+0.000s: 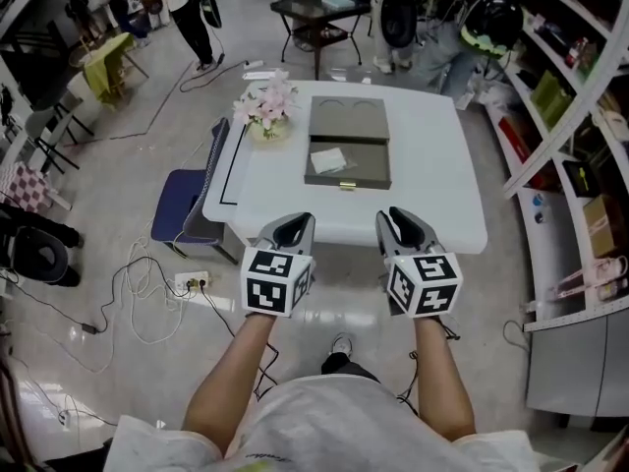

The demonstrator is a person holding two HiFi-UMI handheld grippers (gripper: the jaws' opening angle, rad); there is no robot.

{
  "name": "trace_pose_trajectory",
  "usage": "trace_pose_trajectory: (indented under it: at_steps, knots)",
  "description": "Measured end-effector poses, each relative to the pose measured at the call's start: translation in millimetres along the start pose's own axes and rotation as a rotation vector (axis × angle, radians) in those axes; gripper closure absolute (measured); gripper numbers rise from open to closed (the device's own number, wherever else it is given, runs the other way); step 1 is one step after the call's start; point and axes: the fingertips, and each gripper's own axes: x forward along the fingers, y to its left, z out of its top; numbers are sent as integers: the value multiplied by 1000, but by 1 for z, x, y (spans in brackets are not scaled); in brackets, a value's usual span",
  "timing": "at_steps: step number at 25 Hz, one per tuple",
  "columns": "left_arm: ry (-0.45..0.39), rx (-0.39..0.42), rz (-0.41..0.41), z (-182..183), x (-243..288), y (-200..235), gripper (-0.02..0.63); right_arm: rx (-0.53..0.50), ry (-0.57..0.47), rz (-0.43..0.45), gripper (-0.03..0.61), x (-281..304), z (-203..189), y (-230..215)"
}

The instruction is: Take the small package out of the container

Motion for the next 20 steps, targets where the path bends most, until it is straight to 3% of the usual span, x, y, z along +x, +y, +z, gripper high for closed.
trace_pose_trajectory:
  at_steps: [10,20]
  knots:
    - [29,-6,75,10,33,8,609,15,37,94,442,36,0,-40]
    - [45,2,107,9,54,12,609,-120,84,184,433,71,-7,-64]
